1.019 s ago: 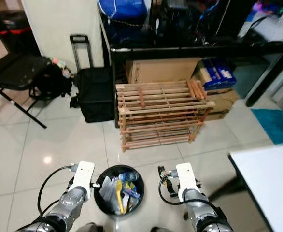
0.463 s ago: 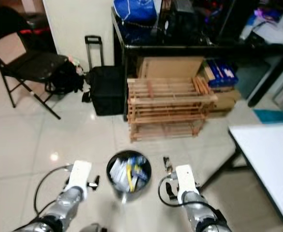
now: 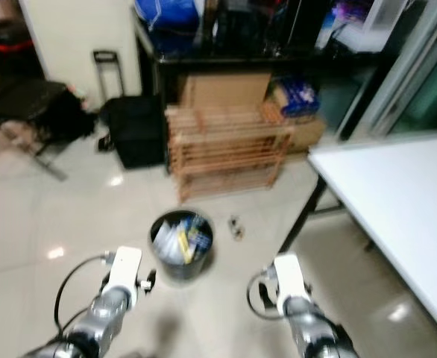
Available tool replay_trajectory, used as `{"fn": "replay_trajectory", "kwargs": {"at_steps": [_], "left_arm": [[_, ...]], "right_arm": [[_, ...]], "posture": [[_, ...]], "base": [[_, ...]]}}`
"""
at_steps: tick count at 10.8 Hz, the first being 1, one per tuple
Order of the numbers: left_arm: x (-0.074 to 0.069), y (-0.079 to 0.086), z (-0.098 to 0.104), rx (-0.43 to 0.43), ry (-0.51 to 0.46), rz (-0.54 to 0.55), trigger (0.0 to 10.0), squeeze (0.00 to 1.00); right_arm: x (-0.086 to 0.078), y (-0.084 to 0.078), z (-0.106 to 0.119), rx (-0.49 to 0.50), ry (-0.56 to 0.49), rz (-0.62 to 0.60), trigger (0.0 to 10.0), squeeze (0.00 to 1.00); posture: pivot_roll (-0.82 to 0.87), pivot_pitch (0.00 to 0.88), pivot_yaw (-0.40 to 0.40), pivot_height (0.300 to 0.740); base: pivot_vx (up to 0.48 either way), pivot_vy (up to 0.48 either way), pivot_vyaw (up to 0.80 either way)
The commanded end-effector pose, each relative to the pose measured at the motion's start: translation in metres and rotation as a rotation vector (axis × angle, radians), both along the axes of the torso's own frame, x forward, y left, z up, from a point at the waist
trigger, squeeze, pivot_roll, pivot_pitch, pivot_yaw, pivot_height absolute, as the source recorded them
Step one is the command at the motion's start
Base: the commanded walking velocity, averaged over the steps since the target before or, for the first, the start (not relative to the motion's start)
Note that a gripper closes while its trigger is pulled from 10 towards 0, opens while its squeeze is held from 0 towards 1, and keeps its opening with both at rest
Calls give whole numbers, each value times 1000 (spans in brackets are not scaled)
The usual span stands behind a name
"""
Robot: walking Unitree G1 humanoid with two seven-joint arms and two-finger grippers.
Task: Picking trash to rubbish bin
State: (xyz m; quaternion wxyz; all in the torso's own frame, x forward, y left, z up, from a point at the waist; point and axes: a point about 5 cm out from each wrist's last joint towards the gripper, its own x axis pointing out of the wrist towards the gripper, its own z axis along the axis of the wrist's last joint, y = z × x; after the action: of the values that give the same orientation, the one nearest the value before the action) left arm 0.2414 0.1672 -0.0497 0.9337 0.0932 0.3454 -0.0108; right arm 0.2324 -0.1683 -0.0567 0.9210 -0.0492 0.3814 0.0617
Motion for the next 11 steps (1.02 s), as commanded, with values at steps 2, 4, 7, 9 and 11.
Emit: {"fn": "replay_trajectory", "kwargs": {"at_steps": [2, 4, 7, 9, 11], "left_arm": [[2, -5, 1, -9, -7, 4, 10000, 0], [0, -5, 0, -6, -3, 0, 10000, 0], [-2, -5, -1, 1, -1, -2, 10000, 0], [0, -5, 1, 7, -15, -16, 10000, 0], [8, -3, 7, 12, -49, -19, 10000, 0]], "right_arm": [[2, -6, 2, -7, -13, -7, 10000, 0], [1, -6, 1, -9, -10, 0, 10000, 0], [-1, -5, 0, -13, -5, 15, 10000, 0], [2, -4, 3, 7, -23, 9, 10000, 0], [8, -2, 6, 33, -43, 3, 10000, 0]], "posture": [[-12, 6, -97, 740], [-12, 0, -94, 740], [-5, 0, -92, 740], [-3, 0, -88, 740], [-1, 0, -87, 740]], "base": [[-268, 0, 0], [-257, 0, 0], [0, 0, 0], [0, 0, 0], [0, 0, -663]]}}
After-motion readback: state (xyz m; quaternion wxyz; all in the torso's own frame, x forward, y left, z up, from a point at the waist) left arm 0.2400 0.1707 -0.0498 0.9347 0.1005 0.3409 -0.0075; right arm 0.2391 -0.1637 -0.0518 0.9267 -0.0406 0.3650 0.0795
